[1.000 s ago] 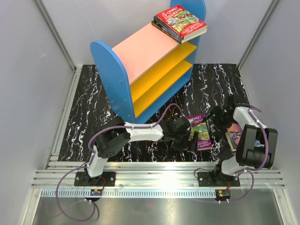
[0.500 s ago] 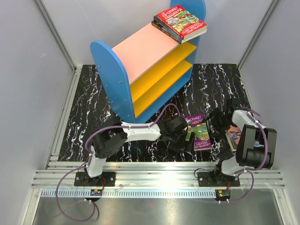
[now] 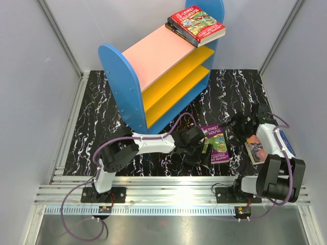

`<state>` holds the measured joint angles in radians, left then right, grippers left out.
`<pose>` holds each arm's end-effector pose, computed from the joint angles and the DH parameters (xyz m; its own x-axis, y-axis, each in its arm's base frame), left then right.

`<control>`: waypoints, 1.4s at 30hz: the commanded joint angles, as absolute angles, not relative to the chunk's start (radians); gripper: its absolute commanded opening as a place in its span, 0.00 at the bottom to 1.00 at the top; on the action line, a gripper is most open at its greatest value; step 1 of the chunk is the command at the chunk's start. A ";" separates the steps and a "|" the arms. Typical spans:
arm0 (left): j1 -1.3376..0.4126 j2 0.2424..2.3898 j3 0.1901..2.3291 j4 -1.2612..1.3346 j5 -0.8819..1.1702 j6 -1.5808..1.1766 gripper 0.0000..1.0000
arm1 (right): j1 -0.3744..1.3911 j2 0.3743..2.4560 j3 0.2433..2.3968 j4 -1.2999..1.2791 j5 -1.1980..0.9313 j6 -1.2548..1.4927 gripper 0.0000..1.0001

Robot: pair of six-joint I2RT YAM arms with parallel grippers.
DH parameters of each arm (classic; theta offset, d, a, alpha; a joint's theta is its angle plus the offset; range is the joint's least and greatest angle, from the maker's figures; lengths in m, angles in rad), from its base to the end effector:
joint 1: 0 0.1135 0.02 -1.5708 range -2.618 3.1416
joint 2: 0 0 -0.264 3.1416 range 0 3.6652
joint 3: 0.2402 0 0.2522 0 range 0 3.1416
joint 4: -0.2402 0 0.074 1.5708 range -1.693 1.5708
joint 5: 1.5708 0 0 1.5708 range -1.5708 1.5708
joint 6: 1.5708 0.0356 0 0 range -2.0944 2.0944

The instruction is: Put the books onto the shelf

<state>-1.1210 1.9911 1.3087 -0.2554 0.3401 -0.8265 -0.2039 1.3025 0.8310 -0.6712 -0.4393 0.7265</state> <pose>0.1716 -0.3828 0.1599 -0.9250 0.3211 -0.2029 0.3754 0.6913 -0.6173 0.2377 -0.0337 0.2136 -0.6591 0.7502 -0.0533 0.5995 0.5669 0.5650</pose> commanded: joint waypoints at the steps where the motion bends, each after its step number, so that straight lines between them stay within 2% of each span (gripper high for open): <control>1: -1.114 1.953 1.336 -0.300 0.249 -0.799 0.91 | -0.202 1.292 0.825 -0.684 -0.449 0.719 0.90; 7: -1.085 1.878 1.356 -0.380 0.008 -0.746 0.91 | -0.202 1.368 0.845 -0.664 -0.362 0.683 0.92; 12: -1.046 1.893 1.390 -0.367 -0.031 -0.709 0.89 | -0.204 1.488 0.853 -0.597 -0.360 0.680 0.91; 18: -1.026 1.957 1.462 -0.360 -0.041 -0.692 0.77 | -0.204 1.549 0.810 -0.491 -0.403 0.726 0.90; 23: -1.026 2.045 1.519 -0.370 -0.026 -0.690 0.70 | -0.202 1.502 0.785 -0.480 -0.425 0.756 0.89; 30: -1.026 2.089 1.491 -0.321 -0.005 -0.707 0.50 | -0.204 1.381 0.775 -0.523 -0.482 0.799 0.89; 42: -1.026 2.112 1.467 -0.276 0.044 -0.729 0.46 | -0.204 1.330 0.634 -0.405 -0.557 0.845 0.88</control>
<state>-1.0237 2.0926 1.4788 -0.3096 0.0338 -0.7269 -0.2070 1.3354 0.6819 -0.4458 -0.4736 0.8196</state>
